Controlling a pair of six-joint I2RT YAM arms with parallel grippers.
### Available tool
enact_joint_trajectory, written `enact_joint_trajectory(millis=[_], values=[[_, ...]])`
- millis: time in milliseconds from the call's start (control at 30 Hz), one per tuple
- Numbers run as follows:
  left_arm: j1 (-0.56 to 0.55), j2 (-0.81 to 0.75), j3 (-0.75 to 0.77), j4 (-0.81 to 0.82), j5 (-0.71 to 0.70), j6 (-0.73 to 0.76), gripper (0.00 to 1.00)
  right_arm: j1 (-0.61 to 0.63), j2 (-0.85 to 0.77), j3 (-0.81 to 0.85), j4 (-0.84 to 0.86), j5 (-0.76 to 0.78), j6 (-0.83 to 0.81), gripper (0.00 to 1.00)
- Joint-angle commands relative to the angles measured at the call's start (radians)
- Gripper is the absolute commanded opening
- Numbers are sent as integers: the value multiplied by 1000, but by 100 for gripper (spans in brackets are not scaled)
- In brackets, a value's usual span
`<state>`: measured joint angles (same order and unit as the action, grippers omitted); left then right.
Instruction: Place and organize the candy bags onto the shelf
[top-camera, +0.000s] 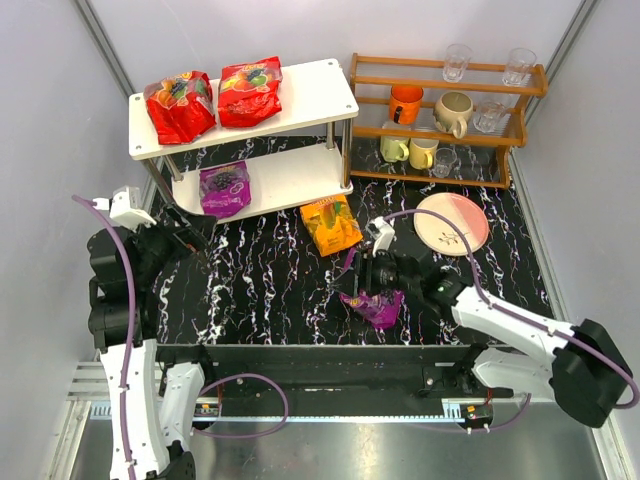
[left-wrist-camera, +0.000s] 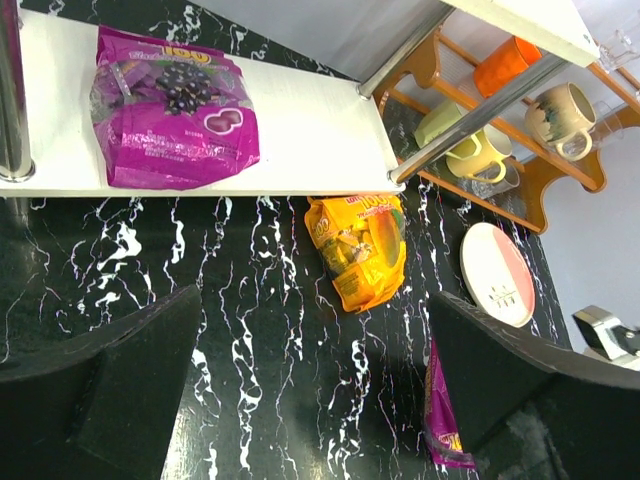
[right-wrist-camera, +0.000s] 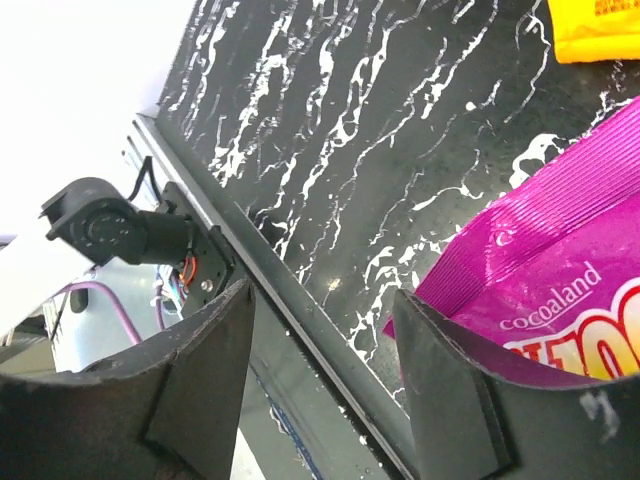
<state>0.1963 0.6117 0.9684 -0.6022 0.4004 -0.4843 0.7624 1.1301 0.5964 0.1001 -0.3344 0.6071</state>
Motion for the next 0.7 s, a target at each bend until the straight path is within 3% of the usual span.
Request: enact_joint_trajectory(millis=[0,67,167,333,433,467,533,633,667], values=[[-1,2,-7,41,31,-19,99,3,-123,-18,72,71,-29,67],[0,2,-8,42,34,-20,99,3,-150,-18,-55,196,-41,68],[-1,6,-5,42,37,-17,99,3,-184,-21,-228,530,-4,68],[-1,8,-7,42,38,-17,99,-2,-269,-86,-295,688,92,66],[0,6,-7,42,38,-17,99,-6,-251,-72,-411,800,169,54],[-1,5,-8,42,38,-17,99,-5,-224,-69,-436,804,174,42],[-1,5,-8,42,38,-16,99,-6,-184,-63,-413,758,127,34],[-1,3,-11,42,37,-16,99,-6,-64,-35,-263,486,-36,33],[-1,3,-13,42,38,-17,99,-6,9,-23,-182,271,-71,35]])
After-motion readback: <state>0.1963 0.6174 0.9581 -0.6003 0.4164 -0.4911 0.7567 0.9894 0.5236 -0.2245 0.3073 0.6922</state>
